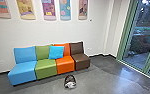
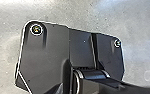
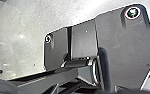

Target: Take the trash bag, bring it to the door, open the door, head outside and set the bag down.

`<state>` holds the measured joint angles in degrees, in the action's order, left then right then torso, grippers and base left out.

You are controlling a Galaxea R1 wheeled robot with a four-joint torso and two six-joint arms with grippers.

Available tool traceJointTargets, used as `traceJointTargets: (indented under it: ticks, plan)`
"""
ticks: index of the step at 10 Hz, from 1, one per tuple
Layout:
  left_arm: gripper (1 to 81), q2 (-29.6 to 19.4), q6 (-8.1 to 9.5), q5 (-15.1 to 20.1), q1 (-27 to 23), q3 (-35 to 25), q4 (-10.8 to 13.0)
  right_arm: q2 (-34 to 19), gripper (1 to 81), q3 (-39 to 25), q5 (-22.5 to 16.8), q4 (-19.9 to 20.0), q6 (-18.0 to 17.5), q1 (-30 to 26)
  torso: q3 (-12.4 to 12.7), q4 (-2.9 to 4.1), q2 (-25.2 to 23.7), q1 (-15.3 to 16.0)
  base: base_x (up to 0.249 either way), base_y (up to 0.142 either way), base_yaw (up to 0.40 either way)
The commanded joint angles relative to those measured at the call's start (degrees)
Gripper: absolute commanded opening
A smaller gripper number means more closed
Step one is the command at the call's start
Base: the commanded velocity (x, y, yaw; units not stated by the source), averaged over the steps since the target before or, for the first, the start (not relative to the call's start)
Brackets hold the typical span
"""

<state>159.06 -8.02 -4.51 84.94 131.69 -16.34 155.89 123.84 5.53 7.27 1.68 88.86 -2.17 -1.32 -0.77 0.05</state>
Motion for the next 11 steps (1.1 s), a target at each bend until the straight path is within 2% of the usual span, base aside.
traceJointTargets:
  ticks: [1, 11]
  plan:
    - [81.1, -0.8, 0.02, 3.3, -3.1, -0.6, 0.1, -1.0, 81.1, -0.7, -3.1, 0.6, 0.3, -2.8, 0.0, 0.00, 0.0, 0.0, 0.166, 0.000, 0.000]
    - [81.1, -0.8, 0.02, 3.3, -3.2, -0.6, 0.1, -0.9, 81.1, -0.3, -2.5, 0.7, 0.3, -2.7, 0.0, 0.00, 0.0, 0.0, 0.156, 0.000, 0.000]
